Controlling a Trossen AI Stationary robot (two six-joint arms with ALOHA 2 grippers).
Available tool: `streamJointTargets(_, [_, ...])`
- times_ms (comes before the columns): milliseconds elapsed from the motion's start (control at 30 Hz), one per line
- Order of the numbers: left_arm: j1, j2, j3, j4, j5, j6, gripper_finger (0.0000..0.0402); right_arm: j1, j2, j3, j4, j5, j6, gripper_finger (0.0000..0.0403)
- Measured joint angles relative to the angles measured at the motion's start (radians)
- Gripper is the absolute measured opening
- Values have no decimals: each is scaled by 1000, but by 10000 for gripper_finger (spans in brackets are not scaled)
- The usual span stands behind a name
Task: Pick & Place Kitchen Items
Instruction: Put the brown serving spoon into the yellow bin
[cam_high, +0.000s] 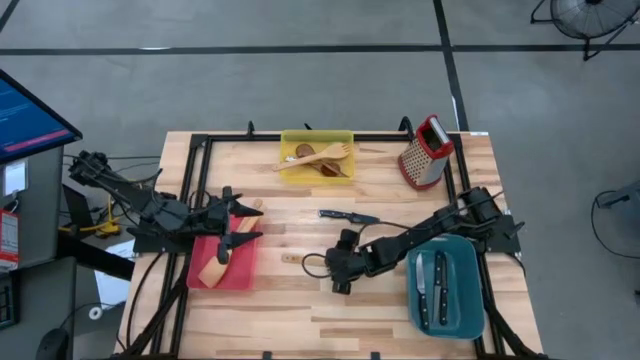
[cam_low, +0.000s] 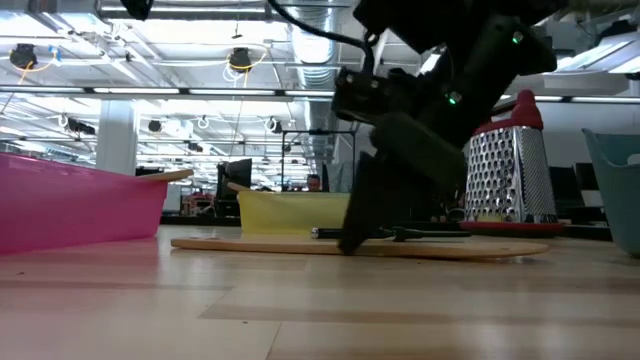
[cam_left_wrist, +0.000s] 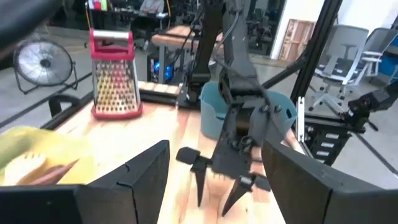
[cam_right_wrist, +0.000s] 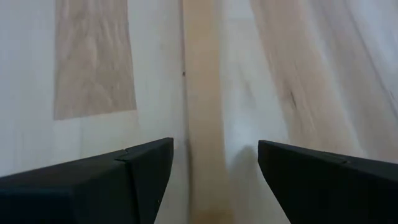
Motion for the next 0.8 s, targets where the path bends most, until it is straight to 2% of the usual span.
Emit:
streamJointTargets(233, [0, -2, -13, 0, 0, -12, 237, 0, 41, 5, -8, 8, 37, 231])
streamJointTargets(333, [0, -2, -13, 0, 0, -13, 237, 0, 43, 6, -16, -2, 66, 194])
streamJointTargets(500, [0, -2, -13, 0, 0, -13, 237, -5, 43, 6, -23, -24, 76, 103])
streamJointTargets(600, [0, -2, -13, 0, -1, -13, 237, -6, 42, 5, -27, -23, 82, 71])
streamJointTargets(800, [0, -1, -13, 1, 0, -14, 237, -7, 40, 3, -26, -9, 111, 73])
